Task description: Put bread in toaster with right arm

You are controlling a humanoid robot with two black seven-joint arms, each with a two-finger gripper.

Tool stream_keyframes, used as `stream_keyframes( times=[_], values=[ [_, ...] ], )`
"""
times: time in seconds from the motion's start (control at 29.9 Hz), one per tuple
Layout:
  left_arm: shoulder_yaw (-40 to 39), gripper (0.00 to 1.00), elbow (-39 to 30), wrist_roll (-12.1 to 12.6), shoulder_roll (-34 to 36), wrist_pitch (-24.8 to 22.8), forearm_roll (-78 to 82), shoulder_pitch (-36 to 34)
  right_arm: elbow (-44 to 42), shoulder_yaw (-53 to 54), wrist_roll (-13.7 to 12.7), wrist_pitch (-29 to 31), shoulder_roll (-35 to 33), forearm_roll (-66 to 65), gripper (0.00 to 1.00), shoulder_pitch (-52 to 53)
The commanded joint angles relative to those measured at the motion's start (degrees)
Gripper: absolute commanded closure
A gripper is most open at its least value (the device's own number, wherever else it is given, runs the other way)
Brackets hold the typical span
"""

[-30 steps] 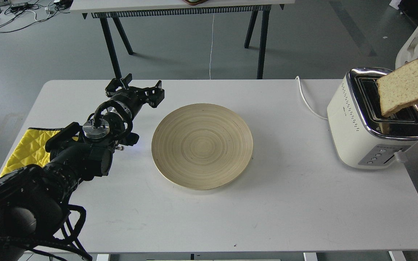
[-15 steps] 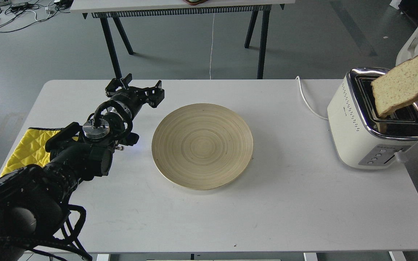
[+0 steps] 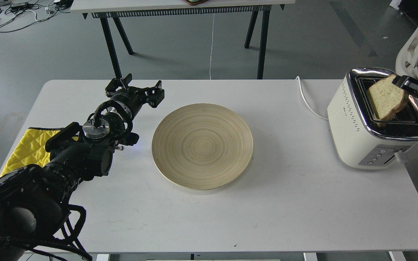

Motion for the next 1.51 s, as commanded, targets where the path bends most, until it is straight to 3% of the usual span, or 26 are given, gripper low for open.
stream_keyframes(
  times=[0.0, 0.07, 0.13, 0.54, 0.74, 0.8, 0.87, 0.94, 1.14, 1.34, 1.47],
  values=[
    [0.0, 0.0, 0.0, 0.0, 0.0, 0.0, 0.0, 0.0, -0.9, 0.4, 0.1, -2.0, 2.4, 0.4, 0.52, -1.5],
    [0.0, 0.0, 0.0, 0.0, 0.0, 0.0, 0.0, 0.0, -0.9, 0.8, 0.3, -2.1, 2.5, 0.8, 0.3, -1.1],
    [0.0, 0.0, 0.0, 0.0, -0.1, 0.0, 0.0, 0.0, -0.8, 1.9, 0.3, -1.8, 2.3, 0.9, 0.0, -1.0],
    [0.0, 0.0, 0.0, 0.0, 0.0, 0.0, 0.0, 0.0, 1.5, 17.9, -0.2, -2.2, 3.4, 6.3, 0.0, -0.7],
    [0.0, 0.0, 0.0, 0.0, 0.0, 0.0, 0.0, 0.0, -3.7, 23.8, 1.0, -2.2, 15.9, 19.6, 0.0, -1.7],
    [0.0, 0.0, 0.0, 0.0, 0.0, 0.0, 0.0, 0.0, -5.8, 25.0, 3.5, -1.5, 20.6, 28.5, 0.0, -2.7],
    [0.0, 0.0, 0.0, 0.0, 0.0, 0.0, 0.0, 0.0, -8.1, 26.5, 9.2, -0.5, 24.7, 37.9, 0.0, -5.0],
    [0.0, 0.0, 0.0, 0.0, 0.0, 0.0, 0.0, 0.0, -11.2, 27.9, 13.7, 3.6, 28.5, 44.2, 0.0, -7.8],
    [0.0, 0.0, 0.0, 0.0, 0.0, 0.0, 0.0, 0.0, -24.1, 36.4, 22.0, 23.6, 39.4, 49.0, 0.0, -19.8],
    [0.0, 0.0, 0.0, 0.0, 0.0, 0.0, 0.0, 0.0, -32.1, 42.5, 22.0, 36.3, 43.5, 49.0, 0.0, -27.5],
    [0.0, 0.0, 0.0, 0.0, 0.0, 0.0, 0.0, 0.0, -33.6, 41.9, 22.0, 38.4, 43.9, 48.8, 0.0, -29.3]
  ],
)
